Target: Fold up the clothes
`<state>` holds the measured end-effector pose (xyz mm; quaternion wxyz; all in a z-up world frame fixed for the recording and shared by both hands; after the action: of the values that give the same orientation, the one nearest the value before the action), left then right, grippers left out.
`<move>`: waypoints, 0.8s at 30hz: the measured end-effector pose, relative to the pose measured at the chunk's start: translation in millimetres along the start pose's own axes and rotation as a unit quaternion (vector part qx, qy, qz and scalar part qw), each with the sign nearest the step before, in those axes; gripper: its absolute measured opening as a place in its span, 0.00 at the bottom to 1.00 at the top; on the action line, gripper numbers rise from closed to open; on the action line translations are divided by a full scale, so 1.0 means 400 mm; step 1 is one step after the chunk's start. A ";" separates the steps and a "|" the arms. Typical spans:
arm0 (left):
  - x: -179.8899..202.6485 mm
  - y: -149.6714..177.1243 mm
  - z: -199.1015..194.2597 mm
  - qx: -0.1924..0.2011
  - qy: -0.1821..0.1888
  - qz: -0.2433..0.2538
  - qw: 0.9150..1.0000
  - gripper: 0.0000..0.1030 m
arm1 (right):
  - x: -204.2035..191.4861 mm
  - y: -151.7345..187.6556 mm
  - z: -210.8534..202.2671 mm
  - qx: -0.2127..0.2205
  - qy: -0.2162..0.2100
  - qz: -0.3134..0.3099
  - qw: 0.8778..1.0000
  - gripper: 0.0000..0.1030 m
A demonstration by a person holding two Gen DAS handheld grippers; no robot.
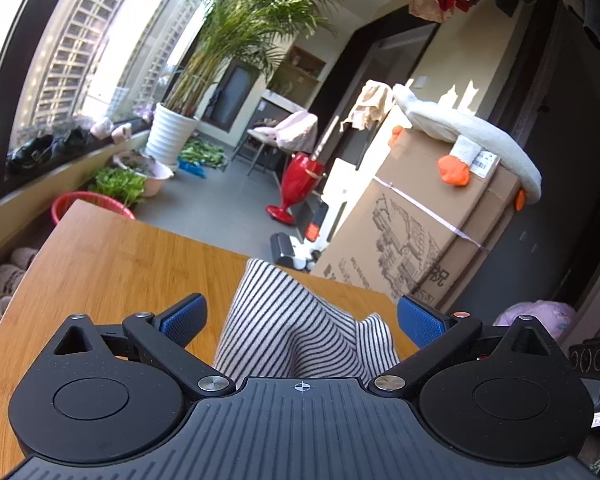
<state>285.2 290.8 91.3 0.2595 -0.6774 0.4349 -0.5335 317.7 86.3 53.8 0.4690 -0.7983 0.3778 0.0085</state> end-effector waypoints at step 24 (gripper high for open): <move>-0.002 0.151 -0.092 -0.038 -0.047 0.031 0.998 0.40 | -0.089 0.038 -0.120 0.060 -0.010 -0.076 0.995 0.06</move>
<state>231.4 266.5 52.6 0.2701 -0.6977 0.4625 -0.4758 266.7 67.0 82.6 0.5190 -0.7951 0.3109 -0.0416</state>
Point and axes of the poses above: each gripper's, at about its wrist camera, not at the fingertips, and z roughly the way its jaws point, x to its right, y to its underside, the point moved 10 cm from there along z, roughly the way its jaws point, and after that the axes turned 3 degrees about y, right-handed, at the moved point
